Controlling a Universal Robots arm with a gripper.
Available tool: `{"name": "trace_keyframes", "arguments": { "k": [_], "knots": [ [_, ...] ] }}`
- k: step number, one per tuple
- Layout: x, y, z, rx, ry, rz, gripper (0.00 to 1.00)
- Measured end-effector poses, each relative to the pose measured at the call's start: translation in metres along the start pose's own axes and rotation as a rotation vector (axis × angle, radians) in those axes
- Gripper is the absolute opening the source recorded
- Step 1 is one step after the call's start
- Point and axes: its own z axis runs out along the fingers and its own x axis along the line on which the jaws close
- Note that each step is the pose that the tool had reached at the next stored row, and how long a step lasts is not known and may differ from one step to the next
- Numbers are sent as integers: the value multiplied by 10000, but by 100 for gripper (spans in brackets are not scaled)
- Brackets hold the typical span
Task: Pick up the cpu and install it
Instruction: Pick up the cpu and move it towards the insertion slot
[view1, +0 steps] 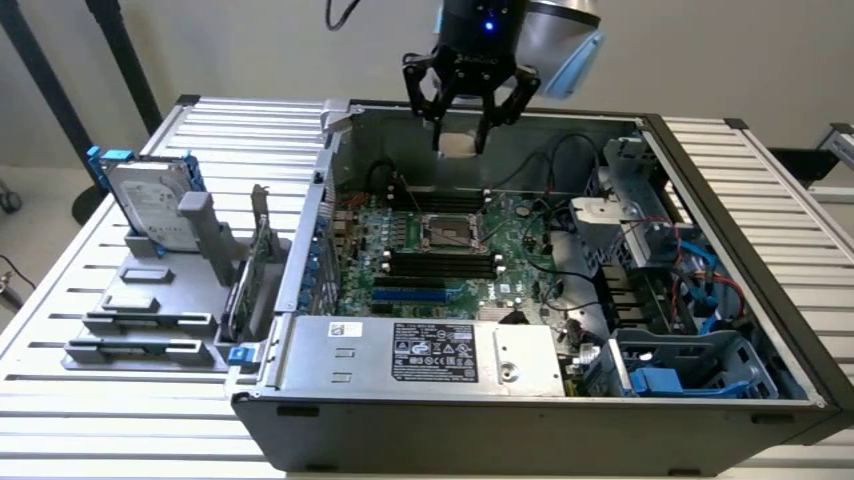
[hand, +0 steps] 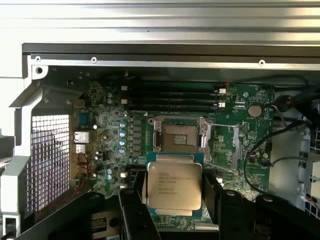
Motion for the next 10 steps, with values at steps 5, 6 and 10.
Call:
{"name": "trace_keyframes", "arguments": {
  "k": [5,6,10],
  "knots": [
    [-38,-3,90,-2,-1,7,55],
    [-43,-4,108,-1,-1,10,55],
    [-63,-7,179,-3,-2,20,55]
  ]
}}
